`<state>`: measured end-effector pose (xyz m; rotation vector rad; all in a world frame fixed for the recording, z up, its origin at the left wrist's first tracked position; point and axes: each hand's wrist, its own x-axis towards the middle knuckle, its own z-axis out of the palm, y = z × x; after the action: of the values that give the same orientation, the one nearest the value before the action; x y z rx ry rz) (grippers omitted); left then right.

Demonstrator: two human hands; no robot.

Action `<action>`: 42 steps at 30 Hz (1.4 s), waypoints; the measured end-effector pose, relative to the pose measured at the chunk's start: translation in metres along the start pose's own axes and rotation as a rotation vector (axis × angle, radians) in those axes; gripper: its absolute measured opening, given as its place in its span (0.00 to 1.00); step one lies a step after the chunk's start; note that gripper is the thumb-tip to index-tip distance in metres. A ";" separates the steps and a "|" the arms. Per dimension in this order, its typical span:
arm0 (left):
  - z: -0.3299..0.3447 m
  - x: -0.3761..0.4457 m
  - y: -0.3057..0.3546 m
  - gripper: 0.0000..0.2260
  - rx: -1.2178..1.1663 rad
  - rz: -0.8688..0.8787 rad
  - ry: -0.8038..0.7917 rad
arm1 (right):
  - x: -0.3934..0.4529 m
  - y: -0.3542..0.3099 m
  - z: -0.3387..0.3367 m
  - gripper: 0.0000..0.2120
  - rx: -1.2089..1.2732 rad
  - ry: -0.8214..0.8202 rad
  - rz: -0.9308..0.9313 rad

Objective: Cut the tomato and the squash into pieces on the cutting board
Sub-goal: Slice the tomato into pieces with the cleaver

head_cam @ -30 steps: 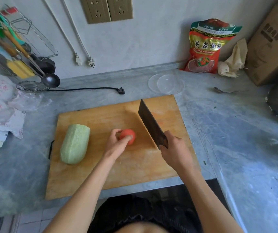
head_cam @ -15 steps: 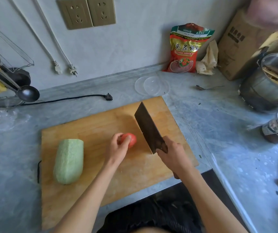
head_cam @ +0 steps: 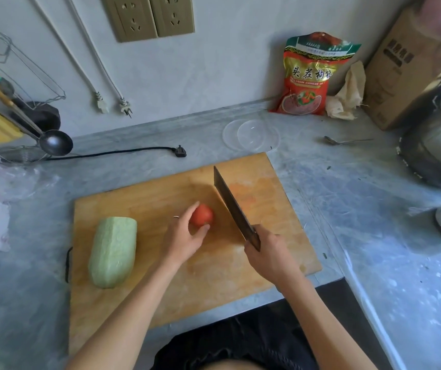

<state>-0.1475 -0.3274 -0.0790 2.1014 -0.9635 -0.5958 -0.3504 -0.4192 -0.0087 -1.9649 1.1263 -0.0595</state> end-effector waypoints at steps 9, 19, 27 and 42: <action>-0.005 0.007 0.038 0.12 -0.488 -0.632 0.002 | 0.013 0.009 -0.019 0.06 0.081 -0.154 0.028; 0.001 -0.010 0.020 0.14 -0.005 -0.048 0.223 | -0.001 -0.011 -0.019 0.17 0.082 -0.105 -0.120; 0.008 -0.039 0.008 0.14 0.069 0.280 0.250 | -0.027 -0.028 -0.008 0.18 0.088 -0.075 -0.192; 0.009 -0.045 0.018 0.09 -0.130 0.253 0.250 | -0.046 -0.047 -0.011 0.22 0.046 -0.089 -0.175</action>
<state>-0.1891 -0.3044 -0.0660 1.8498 -0.9979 -0.2529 -0.3498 -0.3816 0.0463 -2.0010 0.8862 -0.0889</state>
